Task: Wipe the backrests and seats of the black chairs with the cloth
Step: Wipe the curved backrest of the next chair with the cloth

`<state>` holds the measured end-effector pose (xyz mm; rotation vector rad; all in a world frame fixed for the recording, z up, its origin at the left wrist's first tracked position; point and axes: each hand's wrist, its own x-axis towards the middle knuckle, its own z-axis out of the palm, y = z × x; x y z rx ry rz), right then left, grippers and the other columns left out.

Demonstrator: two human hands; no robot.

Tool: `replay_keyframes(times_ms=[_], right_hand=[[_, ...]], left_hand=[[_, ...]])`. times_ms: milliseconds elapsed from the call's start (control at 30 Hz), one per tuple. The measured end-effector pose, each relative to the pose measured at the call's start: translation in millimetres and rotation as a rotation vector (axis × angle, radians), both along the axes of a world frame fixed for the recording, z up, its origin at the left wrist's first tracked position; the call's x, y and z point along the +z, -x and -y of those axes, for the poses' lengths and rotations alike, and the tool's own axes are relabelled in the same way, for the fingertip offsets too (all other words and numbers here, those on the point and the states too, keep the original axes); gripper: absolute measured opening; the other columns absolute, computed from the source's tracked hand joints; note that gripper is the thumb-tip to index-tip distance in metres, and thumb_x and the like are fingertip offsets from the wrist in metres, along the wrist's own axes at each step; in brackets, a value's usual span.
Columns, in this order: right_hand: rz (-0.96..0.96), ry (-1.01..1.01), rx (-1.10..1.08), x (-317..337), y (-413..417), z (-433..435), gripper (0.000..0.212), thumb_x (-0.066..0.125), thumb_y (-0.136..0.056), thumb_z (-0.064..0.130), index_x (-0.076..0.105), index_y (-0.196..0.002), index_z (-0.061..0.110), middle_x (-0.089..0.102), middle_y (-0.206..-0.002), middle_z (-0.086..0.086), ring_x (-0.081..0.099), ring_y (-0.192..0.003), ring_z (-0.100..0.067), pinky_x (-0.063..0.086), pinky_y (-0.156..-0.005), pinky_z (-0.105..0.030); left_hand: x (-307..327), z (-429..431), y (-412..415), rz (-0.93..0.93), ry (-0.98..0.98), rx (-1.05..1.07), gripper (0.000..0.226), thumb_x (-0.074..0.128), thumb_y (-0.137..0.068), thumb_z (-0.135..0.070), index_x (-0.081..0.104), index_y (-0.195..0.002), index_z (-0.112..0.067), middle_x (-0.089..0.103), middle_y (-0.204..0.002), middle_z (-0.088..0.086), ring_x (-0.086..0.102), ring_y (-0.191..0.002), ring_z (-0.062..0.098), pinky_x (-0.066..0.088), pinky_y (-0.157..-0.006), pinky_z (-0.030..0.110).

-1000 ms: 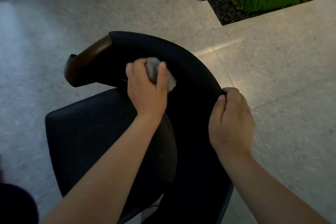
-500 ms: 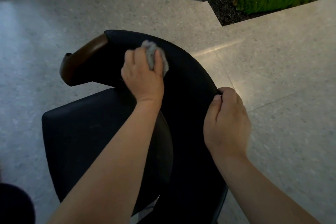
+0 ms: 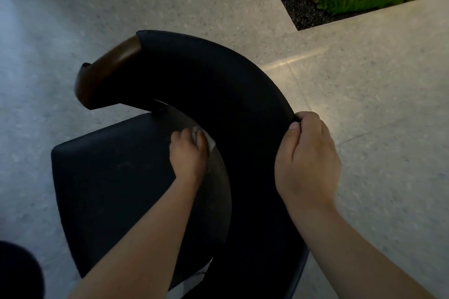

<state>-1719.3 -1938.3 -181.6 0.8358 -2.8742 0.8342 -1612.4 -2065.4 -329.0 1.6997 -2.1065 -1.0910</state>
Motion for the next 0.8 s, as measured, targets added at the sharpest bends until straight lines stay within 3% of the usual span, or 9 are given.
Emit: replay_keyframes(times_ms=[133, 200, 300, 433, 500, 600, 667, 800], right_hand=[[0.004, -0.003, 0.004, 1, -1, -1, 0.028, 0.032, -0.096, 0.024, 0.056, -0.105, 0.011, 0.049, -0.086, 0.007, 0.044, -0.072, -0.014, 0.022, -0.057, -0.013], [0.002, -0.002, 0.007, 1, -1, 0, 0.029, 0.032, -0.096, 0.023, 0.056, -0.105, 0.010, 0.049, -0.086, 0.006, 0.044, -0.071, -0.015, 0.023, -0.057, -0.014], [0.002, -0.005, 0.010, 1, -1, 0, 0.029, 0.032, -0.096, 0.024, 0.056, -0.106, 0.010, 0.050, -0.086, 0.005, 0.046, -0.073, -0.016, 0.025, -0.055, -0.024], [-0.012, -0.009, 0.004, 1, -1, 0, 0.028, 0.033, -0.097, 0.023, 0.056, -0.105, 0.009, 0.048, -0.085, 0.005, 0.044, -0.071, -0.016, 0.024, -0.055, -0.023], [-0.017, -0.012, -0.003, 1, 0, 0, 0.027, 0.034, -0.097, 0.022, 0.056, -0.104, 0.009, 0.047, -0.084, 0.005, 0.043, -0.070, -0.016, 0.022, -0.055, -0.016], [-0.018, -0.016, -0.004, 1, -1, 0, 0.027, 0.034, -0.097, 0.023, 0.056, -0.103, 0.009, 0.048, -0.084, 0.005, 0.043, -0.069, -0.016, 0.021, -0.057, -0.013], [-0.021, -0.019, -0.004, 0, 0, 0, 0.027, 0.034, -0.097, 0.023, 0.056, -0.103, 0.008, 0.047, -0.084, 0.005, 0.042, -0.069, -0.015, 0.020, -0.057, -0.013], [-0.009, -0.017, 0.002, 1, 0, 0, 0.027, 0.034, -0.097, 0.023, 0.056, -0.103, 0.009, 0.048, -0.084, 0.005, 0.043, -0.070, -0.016, 0.022, -0.058, -0.013]], left_hand=[[52, 11, 4, -0.289, 0.157, 0.044, 0.022, 0.049, -0.099, -0.033, 0.055, -0.105, -0.013, 0.044, -0.117, 0.002, 0.052, -0.101, 0.017, 0.045, -0.089, 0.033], [86, 22, 15, -0.418, 0.237, 0.056, 0.015, 0.052, -0.099, -0.031, 0.051, -0.106, -0.018, 0.046, -0.112, -0.001, 0.049, -0.097, 0.005, 0.045, -0.088, 0.024], [118, 44, 37, -0.497, 0.419, 0.081, 0.027, 0.057, -0.096, -0.034, 0.052, -0.114, -0.015, 0.051, -0.115, 0.000, 0.047, -0.097, -0.001, 0.037, -0.088, 0.008], [134, 76, 54, -0.425, 0.612, 0.064, 0.030, 0.059, -0.092, -0.041, 0.060, -0.107, -0.015, 0.054, -0.113, 0.003, 0.053, -0.098, 0.010, 0.041, -0.087, 0.016], [133, 87, 58, -0.318, 0.682, -0.015, 0.027, 0.059, -0.092, -0.040, 0.061, -0.106, -0.017, 0.053, -0.113, 0.002, 0.050, -0.100, 0.011, 0.034, -0.086, 0.013], [123, 94, 62, -0.147, 0.748, -0.120, 0.028, 0.054, -0.093, -0.042, 0.063, -0.101, -0.018, 0.055, -0.110, 0.007, 0.050, -0.098, 0.022, 0.032, -0.085, 0.020], [119, 94, 62, -0.120, 0.747, -0.100, 0.032, 0.052, -0.093, -0.045, 0.064, -0.100, -0.016, 0.056, -0.108, 0.008, 0.051, -0.098, 0.025, 0.035, -0.085, 0.025], [112, 86, 58, -0.179, 0.704, -0.047, 0.033, 0.053, -0.093, -0.043, 0.064, -0.101, -0.013, 0.059, -0.105, 0.007, 0.055, -0.091, 0.020, 0.032, -0.079, 0.019]])
